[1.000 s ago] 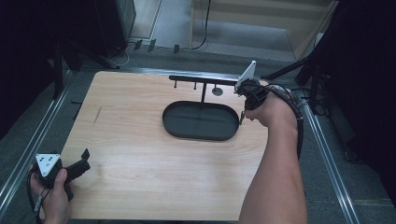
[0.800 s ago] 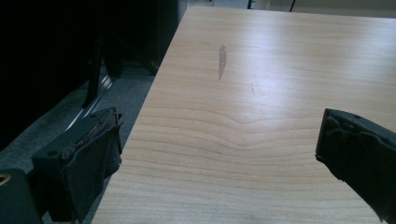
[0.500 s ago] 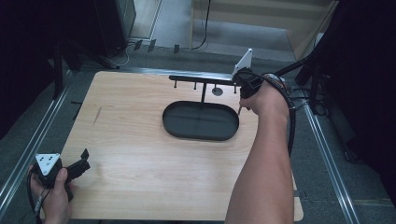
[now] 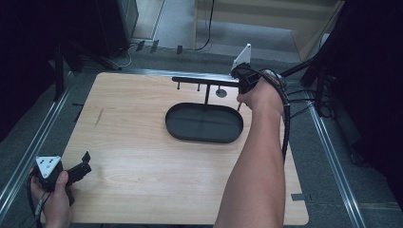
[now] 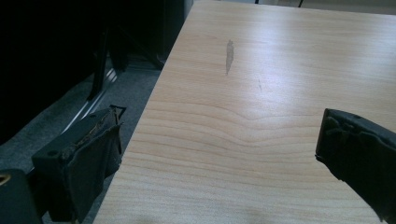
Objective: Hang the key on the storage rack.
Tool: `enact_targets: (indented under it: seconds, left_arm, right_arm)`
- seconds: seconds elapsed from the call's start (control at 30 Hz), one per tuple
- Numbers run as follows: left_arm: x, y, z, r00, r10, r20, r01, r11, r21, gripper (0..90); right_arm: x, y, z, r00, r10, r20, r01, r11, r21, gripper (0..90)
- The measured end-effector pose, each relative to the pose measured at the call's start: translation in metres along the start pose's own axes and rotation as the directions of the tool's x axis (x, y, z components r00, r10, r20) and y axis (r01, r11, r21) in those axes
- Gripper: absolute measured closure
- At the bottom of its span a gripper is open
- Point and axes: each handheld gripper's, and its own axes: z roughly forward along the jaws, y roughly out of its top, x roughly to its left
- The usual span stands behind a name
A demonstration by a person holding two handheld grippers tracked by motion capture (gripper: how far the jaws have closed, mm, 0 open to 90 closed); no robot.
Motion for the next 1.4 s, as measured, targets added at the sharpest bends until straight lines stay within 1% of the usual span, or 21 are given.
enact_targets:
  seconds: [0.1,0.2,0.27,0.33,0.4,0.57,0.73,0.9,1.0,1.07,1.23,1.4]
  left_arm:
    - [0.001,0.0,0.0,1.0,-0.006,0.003,0.006,1.0,0.004,0.6]
    - [0.001,0.0,0.0,0.9999,-0.012,0.003,0.012,0.9999,0.003,0.7]
    - [0.001,0.0,0.0,0.9999,-0.013,0.004,0.013,0.9999,0.004,0.7]
    - [0.002,0.0,0.0,0.9999,-0.016,0.004,0.016,0.9998,0.007,0.7]
    - [0.002,0.0,0.0,0.9998,-0.017,0.006,0.017,0.9998,0.008,0.7]
    - [0.002,0.0,0.001,0.9997,-0.024,0.008,0.024,0.9997,0.007,0.7]
    - [0.002,0.0,0.0,0.9997,-0.022,0.008,0.022,0.9997,0.005,0.7]
    - [0.003,0.0,0.0,0.9996,-0.029,0.008,0.028,0.9996,0.007,0.6]
    - [0.004,0.001,0.0,0.9995,-0.03,0.008,0.03,0.9995,0.008,0.7]
    - [0.004,0.001,0.0,0.9995,-0.031,0.009,0.031,0.9995,0.008,0.7]
    - [0.004,0.001,0.0,0.9995,-0.029,0.009,0.029,0.9995,0.008,0.7]
    - [0.004,0.001,0.0,0.9996,-0.026,0.009,0.026,0.9996,0.01,0.7]
  right_arm:
    - [0.002,0.006,-0.003,1.0,0.0,0.009,0.0,1.0,-0.008,82.5]
    - [0.003,0.01,-0.005,0.9996,0.01,0.028,-0.01,1.0,-0.011,82.5]
    - [0.003,0.011,-0.005,0.9994,0.015,0.031,-0.015,1.0,-0.009,82.5]
    - [0.004,0.012,-0.002,0.9989,0.014,0.046,-0.014,1.0,0.002,82.5]
    - [0.003,0.013,0.0,0.9982,0.02,0.056,-0.02,1.0,0.002,82.5]
    - [0.005,0.014,0.0,0.9985,0.023,0.049,-0.023,1.0,-0.004,82.5]
    - [0.008,0.016,0.003,0.9976,0.014,0.068,-0.014,1.0,0.009,82.5]
    - [0.007,0.017,0.005,0.9964,0.02,0.082,-0.022,1.0,0.013,82.5]
    - [0.006,0.017,0.005,0.9958,0.03,0.087,-0.03,1.0,0.003,82.4]
    - [0.007,0.019,0.005,0.9963,0.036,0.078,-0.035,0.999,-0.013,82.4]
    - [0.008,0.02,0.006,0.9964,0.037,0.077,-0.036,0.999,-0.011,82.4]
    - [0.008,0.021,0.007,0.9945,0.047,0.093,-0.046,0.999,-0.013,82.4]
